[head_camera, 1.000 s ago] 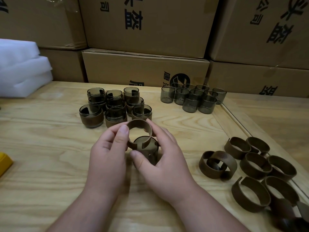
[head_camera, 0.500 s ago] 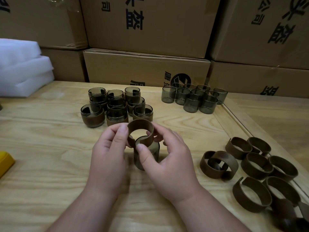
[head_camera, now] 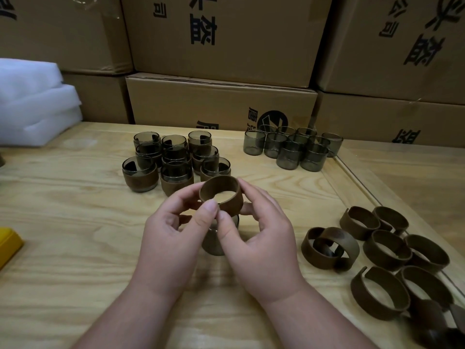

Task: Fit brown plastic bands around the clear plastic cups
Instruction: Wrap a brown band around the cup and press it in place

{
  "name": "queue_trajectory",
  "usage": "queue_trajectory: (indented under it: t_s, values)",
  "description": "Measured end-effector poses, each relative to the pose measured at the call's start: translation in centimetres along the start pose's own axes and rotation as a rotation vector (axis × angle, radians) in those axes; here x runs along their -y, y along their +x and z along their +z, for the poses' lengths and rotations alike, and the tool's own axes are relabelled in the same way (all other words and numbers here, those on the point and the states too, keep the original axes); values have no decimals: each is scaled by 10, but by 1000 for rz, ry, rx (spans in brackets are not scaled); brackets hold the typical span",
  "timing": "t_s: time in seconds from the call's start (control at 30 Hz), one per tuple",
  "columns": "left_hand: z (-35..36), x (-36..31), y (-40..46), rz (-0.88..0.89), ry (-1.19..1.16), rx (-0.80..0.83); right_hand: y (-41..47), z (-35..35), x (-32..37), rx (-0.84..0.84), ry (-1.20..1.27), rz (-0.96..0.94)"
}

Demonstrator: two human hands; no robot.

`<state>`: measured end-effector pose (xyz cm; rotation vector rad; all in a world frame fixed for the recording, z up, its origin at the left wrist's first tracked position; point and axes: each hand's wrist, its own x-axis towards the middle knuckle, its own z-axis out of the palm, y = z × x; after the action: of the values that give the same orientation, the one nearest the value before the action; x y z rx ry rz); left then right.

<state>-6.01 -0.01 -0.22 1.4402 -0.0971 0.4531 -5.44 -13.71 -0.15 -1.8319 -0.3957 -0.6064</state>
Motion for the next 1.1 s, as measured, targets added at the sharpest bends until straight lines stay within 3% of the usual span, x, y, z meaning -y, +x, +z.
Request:
queue_trajectory:
  t_s: [0.8,1.1]
  values:
    - [2,4,3,6,-12,11,0,0,0,7,-60,89]
    - [1,8,5,-60,97,22,3,0,-8,20,-136,147]
